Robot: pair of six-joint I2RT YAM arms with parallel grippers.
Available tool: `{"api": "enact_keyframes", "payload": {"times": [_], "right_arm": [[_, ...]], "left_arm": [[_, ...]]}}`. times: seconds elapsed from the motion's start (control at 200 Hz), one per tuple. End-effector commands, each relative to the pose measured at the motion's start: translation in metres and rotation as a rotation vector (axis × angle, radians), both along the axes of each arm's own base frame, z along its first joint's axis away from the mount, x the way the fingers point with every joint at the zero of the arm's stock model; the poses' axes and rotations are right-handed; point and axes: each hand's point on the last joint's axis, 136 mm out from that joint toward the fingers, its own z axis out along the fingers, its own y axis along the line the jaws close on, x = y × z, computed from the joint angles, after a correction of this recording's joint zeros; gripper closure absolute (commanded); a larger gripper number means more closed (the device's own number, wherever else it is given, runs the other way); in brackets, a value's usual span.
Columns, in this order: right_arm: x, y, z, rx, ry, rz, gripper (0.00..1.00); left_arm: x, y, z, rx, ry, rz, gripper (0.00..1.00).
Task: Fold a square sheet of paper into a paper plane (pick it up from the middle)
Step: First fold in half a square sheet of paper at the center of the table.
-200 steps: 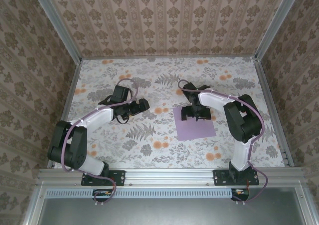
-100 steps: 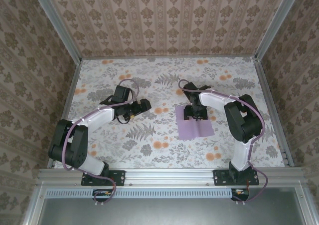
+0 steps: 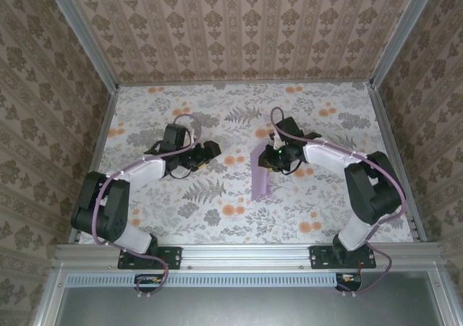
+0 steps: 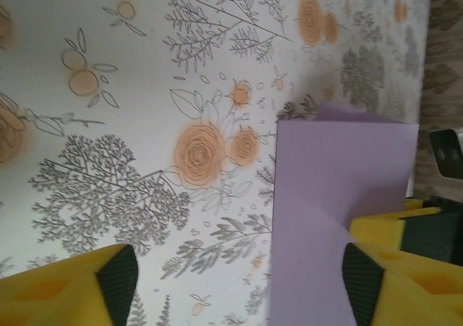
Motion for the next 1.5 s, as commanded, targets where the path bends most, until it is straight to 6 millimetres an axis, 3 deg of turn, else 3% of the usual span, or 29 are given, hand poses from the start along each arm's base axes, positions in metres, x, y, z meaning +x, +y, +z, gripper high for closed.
{"api": "enact_keyframes", "payload": {"times": [0.0, 0.295, 0.42, 0.625, 0.875, 1.175, 1.495], "right_arm": [[0.007, 0.042, 0.055, 0.330, -0.054, 0.041, 0.79], [0.008, 0.061, 0.066, 0.495, -0.011, 0.068, 0.76], [0.007, 0.063, 0.065, 0.507, 0.007, 0.072, 0.75], [0.005, 0.064, 0.058, 0.512, 0.037, 0.071, 0.75], [0.006, 0.063, 0.048, 0.505, 0.070, 0.061, 0.75], [0.001, 0.057, 0.017, 0.452, 0.128, 0.024, 0.71], [-0.007, 0.035, -0.008, 0.260, 0.130, -0.008, 0.36]], "left_arm": [[-0.003, -0.005, 0.014, -0.158, -0.003, -0.040, 0.27], [-0.020, -0.028, 0.021, -0.287, 0.014, -0.154, 0.27], [-0.022, -0.040, 0.026, -0.318, 0.009, -0.193, 0.33], [-0.019, -0.044, 0.030, -0.343, -0.005, -0.204, 0.51], [-0.019, -0.046, 0.037, -0.369, -0.022, -0.216, 0.64], [-0.023, -0.046, 0.020, -0.327, -0.008, -0.210, 0.87], [-0.024, -0.061, 0.002, -0.250, 0.001, -0.243, 1.00]]}}
